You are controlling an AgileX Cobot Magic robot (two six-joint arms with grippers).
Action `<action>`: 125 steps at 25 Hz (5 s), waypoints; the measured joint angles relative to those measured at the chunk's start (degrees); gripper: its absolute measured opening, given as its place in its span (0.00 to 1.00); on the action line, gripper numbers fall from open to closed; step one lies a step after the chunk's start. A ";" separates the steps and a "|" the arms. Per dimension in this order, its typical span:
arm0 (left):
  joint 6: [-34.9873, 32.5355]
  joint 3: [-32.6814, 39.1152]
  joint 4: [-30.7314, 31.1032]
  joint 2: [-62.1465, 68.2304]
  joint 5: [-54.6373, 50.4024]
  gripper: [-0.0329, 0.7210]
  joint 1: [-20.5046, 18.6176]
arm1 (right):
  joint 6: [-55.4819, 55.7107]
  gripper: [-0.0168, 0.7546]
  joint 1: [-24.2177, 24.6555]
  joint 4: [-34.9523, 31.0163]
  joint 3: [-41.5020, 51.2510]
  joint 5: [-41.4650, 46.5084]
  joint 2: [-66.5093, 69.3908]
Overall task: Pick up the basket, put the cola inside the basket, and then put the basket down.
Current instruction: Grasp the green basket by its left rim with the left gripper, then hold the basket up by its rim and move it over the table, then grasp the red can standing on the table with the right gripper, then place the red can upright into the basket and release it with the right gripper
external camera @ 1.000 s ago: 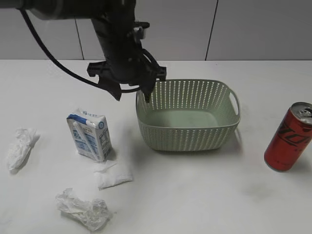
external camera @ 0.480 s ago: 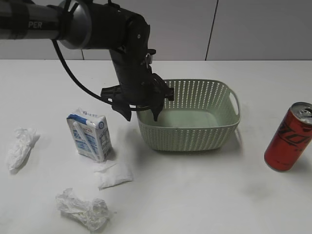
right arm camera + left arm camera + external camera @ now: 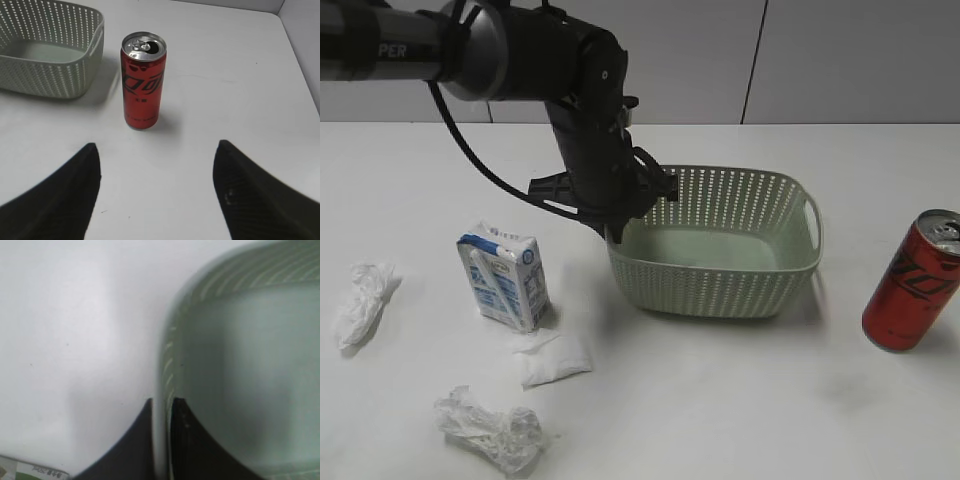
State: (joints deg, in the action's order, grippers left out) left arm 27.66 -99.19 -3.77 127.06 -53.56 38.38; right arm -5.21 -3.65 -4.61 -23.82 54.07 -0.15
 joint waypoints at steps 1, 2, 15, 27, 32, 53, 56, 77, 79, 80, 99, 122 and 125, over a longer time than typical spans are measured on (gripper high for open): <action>0.14 0.00 -0.07 0.00 0.25 0.06 0.00 | 0.00 0.71 0.00 0.00 0.00 0.00 0.00; 0.14 0.00 -0.19 0.00 0.31 0.05 0.00 | 0.00 0.71 0.00 0.00 0.00 0.00 0.00; 0.19 0.05 -2.79 -8.31 -3.99 0.05 -2.46 | 0.00 0.71 0.00 0.00 0.00 0.00 0.00; 7.82 13.69 0.98 -22.16 -7.83 0.05 2.87 | 0.00 0.71 0.00 -0.58 0.00 -0.02 0.00; 9.01 27.02 -0.30 -28.11 0.16 0.05 5.77 | 3.59 0.74 0.00 -0.65 -0.06 -0.07 1.02; 9.36 33.65 -1.74 -28.33 13.16 0.05 5.72 | 3.45 0.88 0.00 -3.70 -30.82 0.05 63.68; 9.36 33.65 -1.74 -26.50 13.11 0.05 5.72 | 2.87 0.87 0.00 -3.70 -32.90 -0.46 70.11; 9.36 33.67 -1.52 -24.79 13.04 0.05 5.72 | 2.64 0.87 0.00 -5.48 -33.41 -7.89 90.44; 9.36 33.67 -1.48 -24.79 13.09 0.05 5.72 | 2.64 0.86 0.00 -5.61 -33.41 -7.51 91.81; 9.36 33.67 -1.48 -24.79 13.09 0.05 5.72 | 2.64 0.85 0.00 -5.59 -33.41 -7.36 92.16; 9.36 33.67 -1.28 -24.79 13.09 0.05 5.72 | 2.29 0.66 0.00 -5.57 -41.17 2.88 79.67; 9.36 33.67 -0.13 -24.79 13.21 0.05 5.72 | 6.06 0.66 -33.10 -3.35 -57.47 10.09 93.18; 9.36 33.67 -0.13 -24.79 13.26 0.05 5.72 | 6.12 0.66 -33.10 -3.06 -56.02 8.80 96.64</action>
State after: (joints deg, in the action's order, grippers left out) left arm 37.02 -65.52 -3.90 102.26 -40.31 44.10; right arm 0.91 -36.75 -7.66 -79.85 62.86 96.48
